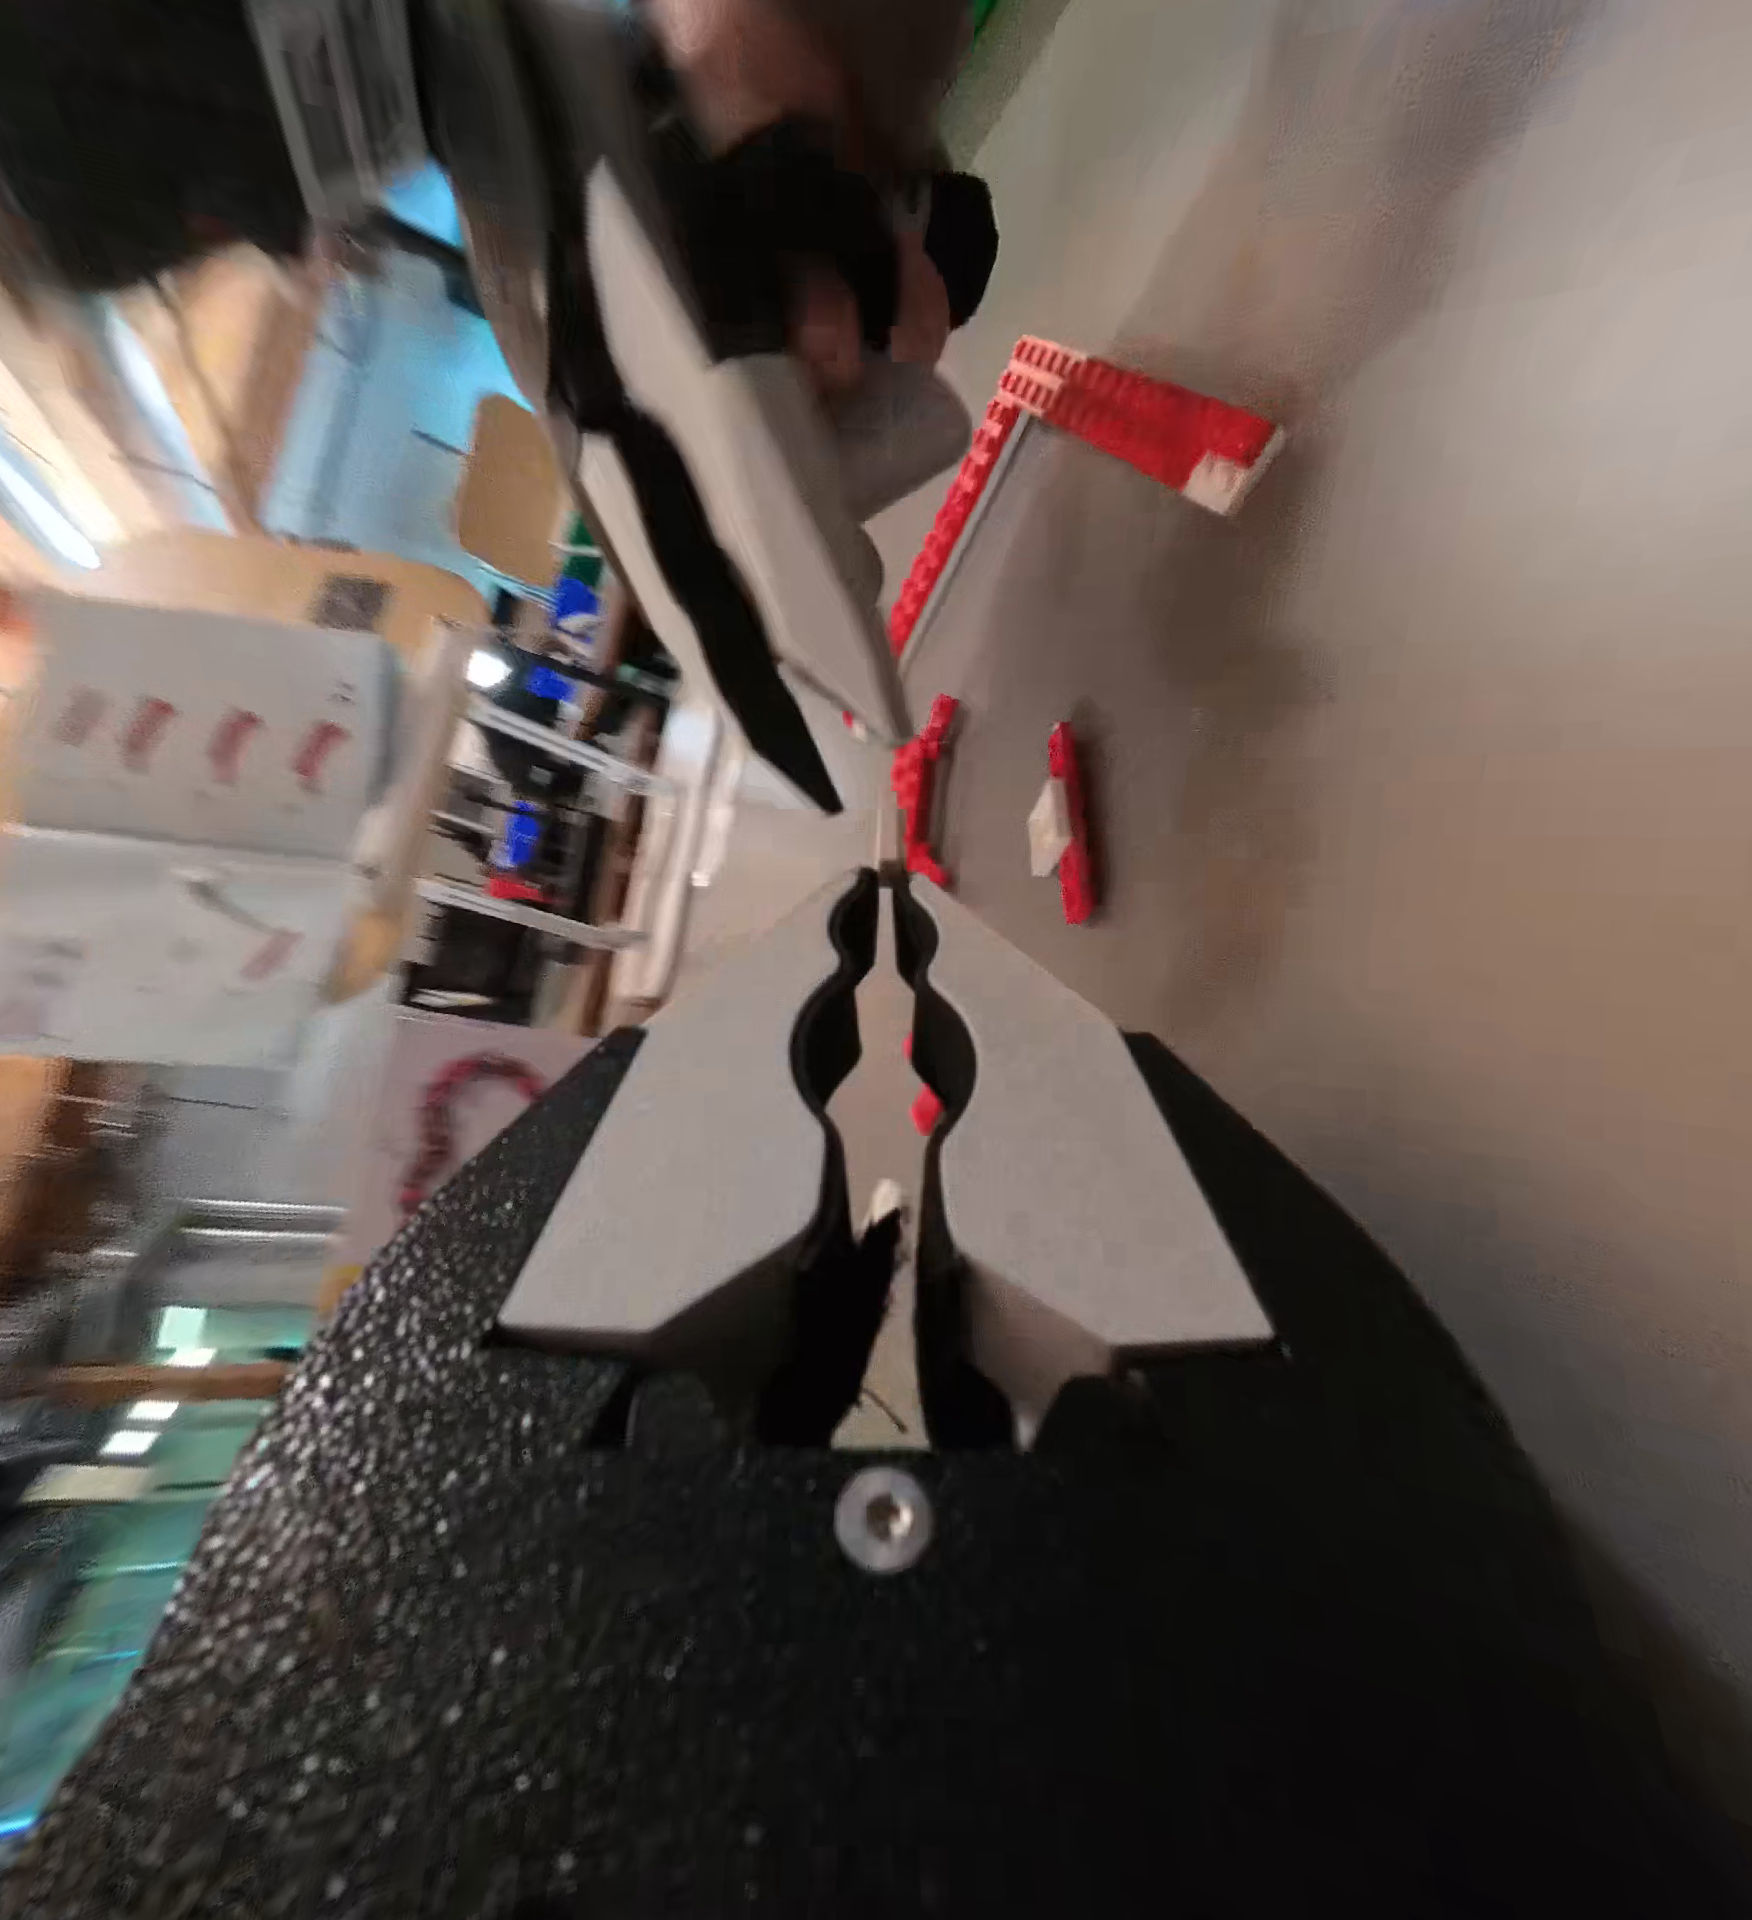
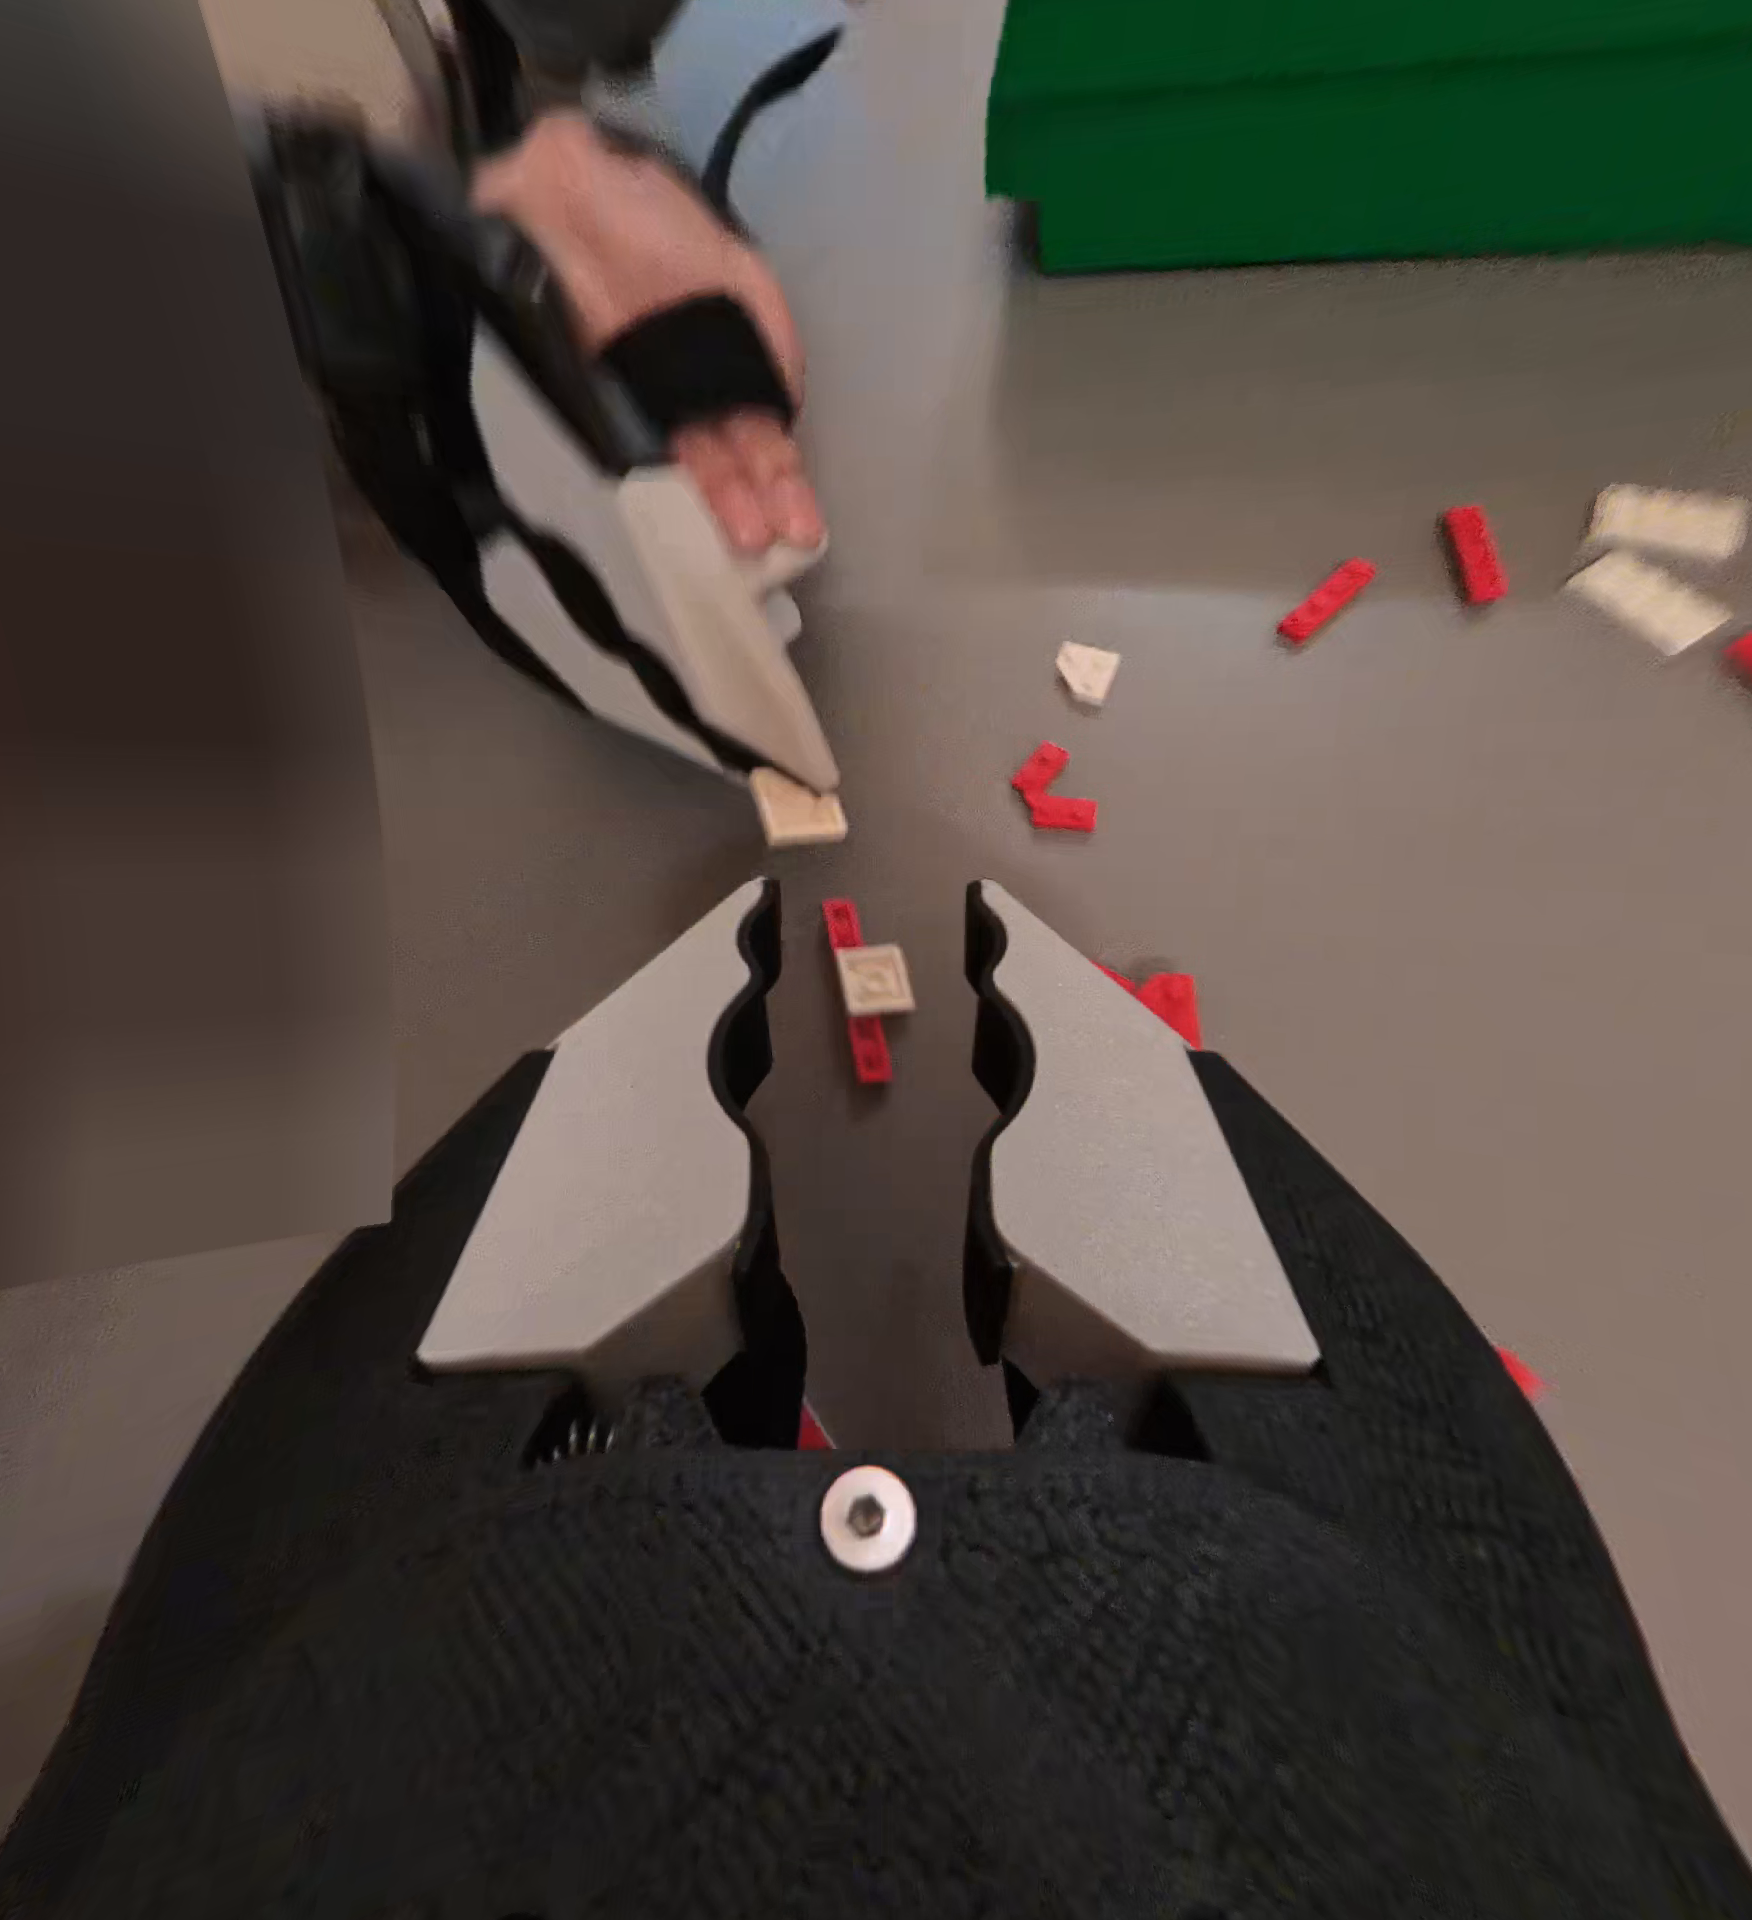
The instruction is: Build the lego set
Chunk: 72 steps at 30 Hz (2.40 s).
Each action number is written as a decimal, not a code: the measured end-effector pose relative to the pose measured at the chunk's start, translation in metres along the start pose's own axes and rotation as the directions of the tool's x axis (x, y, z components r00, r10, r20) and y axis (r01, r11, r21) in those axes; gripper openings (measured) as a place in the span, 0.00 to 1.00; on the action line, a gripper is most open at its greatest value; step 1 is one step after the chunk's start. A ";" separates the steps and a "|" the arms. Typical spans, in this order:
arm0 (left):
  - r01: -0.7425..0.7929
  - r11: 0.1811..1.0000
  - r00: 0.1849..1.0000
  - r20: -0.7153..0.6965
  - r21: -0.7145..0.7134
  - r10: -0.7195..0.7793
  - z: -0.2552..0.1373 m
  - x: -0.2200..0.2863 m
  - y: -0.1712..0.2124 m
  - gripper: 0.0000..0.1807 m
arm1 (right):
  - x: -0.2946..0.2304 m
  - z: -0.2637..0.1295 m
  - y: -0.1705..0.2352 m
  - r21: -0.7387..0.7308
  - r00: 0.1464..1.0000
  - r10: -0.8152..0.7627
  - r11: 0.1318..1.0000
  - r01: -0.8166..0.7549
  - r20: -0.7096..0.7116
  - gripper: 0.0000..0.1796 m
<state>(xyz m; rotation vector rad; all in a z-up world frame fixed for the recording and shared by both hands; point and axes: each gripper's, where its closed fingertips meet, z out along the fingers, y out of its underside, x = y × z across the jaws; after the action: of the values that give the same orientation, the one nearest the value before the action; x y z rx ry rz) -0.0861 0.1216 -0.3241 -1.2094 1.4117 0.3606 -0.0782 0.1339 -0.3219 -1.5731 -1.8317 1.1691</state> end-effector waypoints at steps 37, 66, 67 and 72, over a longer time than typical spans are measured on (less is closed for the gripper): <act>0.326 0.940 0.891 -0.301 -0.098 -0.341 0.013 0.026 0.012 0.00 | -0.010 0.024 0.018 -0.233 0.801 -0.569 0.818 0.526 -0.188 0.02; 0.476 0.872 0.803 -0.349 -0.114 -0.484 -0.002 0.030 0.013 0.10 | -0.008 0.033 0.031 -0.449 0.824 -0.555 0.768 0.457 -0.112 0.05; 0.473 0.874 0.802 -0.353 -0.116 -0.481 -0.001 0.031 0.012 0.10 | -0.008 0.033 0.031 -0.450 0.825 -0.553 0.768 0.455 -0.111 0.05; 0.454 0.884 0.812 -0.357 -0.114 -0.463 0.001 0.034 0.010 0.10 | -0.009 0.030 0.033 -0.454 0.835 -0.540 0.773 0.443 -0.104 0.09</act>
<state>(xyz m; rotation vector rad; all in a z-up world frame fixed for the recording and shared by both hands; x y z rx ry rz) -0.0864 0.1112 -0.3580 -1.6532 1.3719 -0.2085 -0.0814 0.1158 -0.3636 -1.2207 -2.2374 0.3509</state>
